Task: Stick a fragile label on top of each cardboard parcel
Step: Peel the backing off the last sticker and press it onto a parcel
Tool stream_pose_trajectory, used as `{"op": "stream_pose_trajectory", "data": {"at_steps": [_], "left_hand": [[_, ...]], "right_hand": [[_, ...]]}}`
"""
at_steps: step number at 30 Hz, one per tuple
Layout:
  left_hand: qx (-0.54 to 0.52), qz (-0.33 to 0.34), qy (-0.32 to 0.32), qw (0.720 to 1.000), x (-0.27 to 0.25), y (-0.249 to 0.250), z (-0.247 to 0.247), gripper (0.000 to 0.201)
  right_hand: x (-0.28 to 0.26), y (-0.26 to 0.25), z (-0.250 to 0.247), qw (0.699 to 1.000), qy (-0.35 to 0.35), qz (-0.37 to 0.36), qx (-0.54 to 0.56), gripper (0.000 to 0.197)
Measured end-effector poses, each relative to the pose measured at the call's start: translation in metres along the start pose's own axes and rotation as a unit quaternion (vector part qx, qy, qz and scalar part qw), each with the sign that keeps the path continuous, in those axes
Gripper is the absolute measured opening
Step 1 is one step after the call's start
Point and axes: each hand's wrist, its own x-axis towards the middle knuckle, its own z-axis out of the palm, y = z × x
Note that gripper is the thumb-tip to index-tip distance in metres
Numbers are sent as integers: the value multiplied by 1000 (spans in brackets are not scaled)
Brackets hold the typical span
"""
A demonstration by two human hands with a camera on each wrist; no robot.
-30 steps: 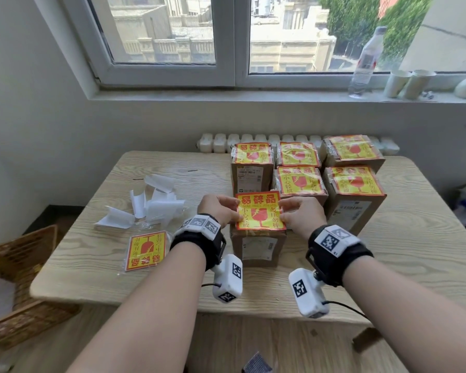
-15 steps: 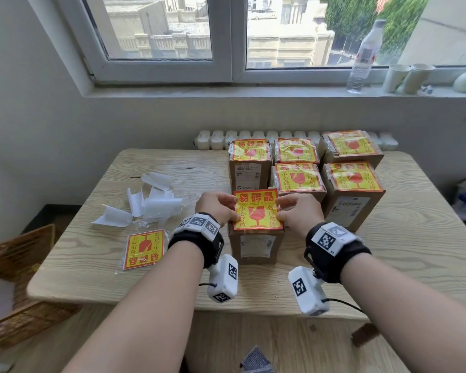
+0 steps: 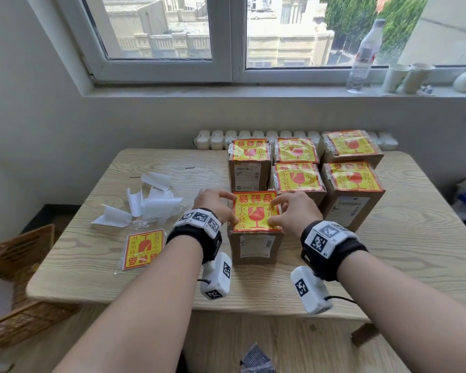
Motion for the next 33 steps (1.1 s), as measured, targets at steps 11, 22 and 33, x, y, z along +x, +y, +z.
{"op": "stream_pose_trajectory", "data": {"at_steps": [11,22,33], "left_hand": [[105,35,-87,990,-3,8,4,89],[-31,-35,-125,991,-1,-4,-4,94],[54,31,-155,986,6,6,4,79]], "right_hand": [[4,0,-8,994,-79,-12,-77,83],[7,8,-3,998,-56,-2,-26,77],[20,13,-2,988,-144,-27,-40,86]]}}
